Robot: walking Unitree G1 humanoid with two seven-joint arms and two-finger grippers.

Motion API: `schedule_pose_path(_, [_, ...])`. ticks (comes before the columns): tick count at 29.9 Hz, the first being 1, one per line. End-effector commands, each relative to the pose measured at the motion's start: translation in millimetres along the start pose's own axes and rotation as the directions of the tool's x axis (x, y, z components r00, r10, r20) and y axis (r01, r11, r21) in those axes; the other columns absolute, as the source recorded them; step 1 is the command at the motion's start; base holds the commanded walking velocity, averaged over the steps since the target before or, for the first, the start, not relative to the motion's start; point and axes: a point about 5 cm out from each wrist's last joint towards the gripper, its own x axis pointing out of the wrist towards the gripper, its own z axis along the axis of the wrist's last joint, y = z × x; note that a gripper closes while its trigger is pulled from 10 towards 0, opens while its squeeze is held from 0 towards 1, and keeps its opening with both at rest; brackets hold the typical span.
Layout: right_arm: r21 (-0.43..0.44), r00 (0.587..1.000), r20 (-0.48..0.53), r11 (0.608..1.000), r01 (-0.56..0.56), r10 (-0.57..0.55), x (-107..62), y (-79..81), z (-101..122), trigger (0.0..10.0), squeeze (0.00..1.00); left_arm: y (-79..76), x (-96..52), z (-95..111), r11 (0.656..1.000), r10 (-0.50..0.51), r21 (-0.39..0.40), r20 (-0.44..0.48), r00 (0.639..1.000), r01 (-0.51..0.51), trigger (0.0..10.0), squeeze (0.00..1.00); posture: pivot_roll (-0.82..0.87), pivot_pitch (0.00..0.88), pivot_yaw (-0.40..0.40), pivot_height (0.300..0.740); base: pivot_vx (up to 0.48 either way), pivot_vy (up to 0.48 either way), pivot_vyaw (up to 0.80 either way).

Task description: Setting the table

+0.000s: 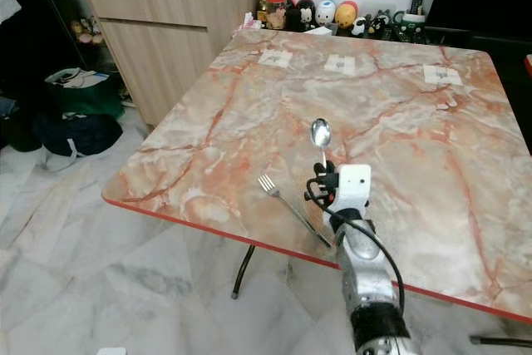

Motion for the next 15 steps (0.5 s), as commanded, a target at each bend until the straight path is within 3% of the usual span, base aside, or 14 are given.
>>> schedule_pose_path(1, [0.010, 1.000, 0.026, 1.000, 0.007, -0.007, 2.5, 3.2, 10.1, 10.0, 0.00, -1.1, -0.9, -5.7, 1.000, 0.000, 0.009, -0.022, 1.000, 0.000, 10.0, 0.00, -0.06, 0.017, 0.004, 0.740, 0.000, -0.428, 0.00])
schedule_pose_path(13, [0.009, 0.999, 0.043, 1.000, -0.016, 0.015, 6.4, 19.3, 21.9, 10.0, 0.00, -4.1, -0.7, -5.4, 1.000, 0.005, -0.007, -0.019, 1.000, -0.005, 10.0, 0.00, -0.05, 0.013, -0.015, 0.740, 0.000, -0.467, -0.80])
schedule_pose_path(15, [0.014, 0.998, 0.054, 1.000, -0.013, 0.012, 5.2, 21.2, 23.2, 10.0, 0.00, -3.8, -0.7, -5.4, 1.000, 0.007, -0.007, -0.019, 1.000, -0.007, 10.0, 0.00, -0.05, 0.012, -0.012, 0.740, 0.000, -0.472, 0.00])
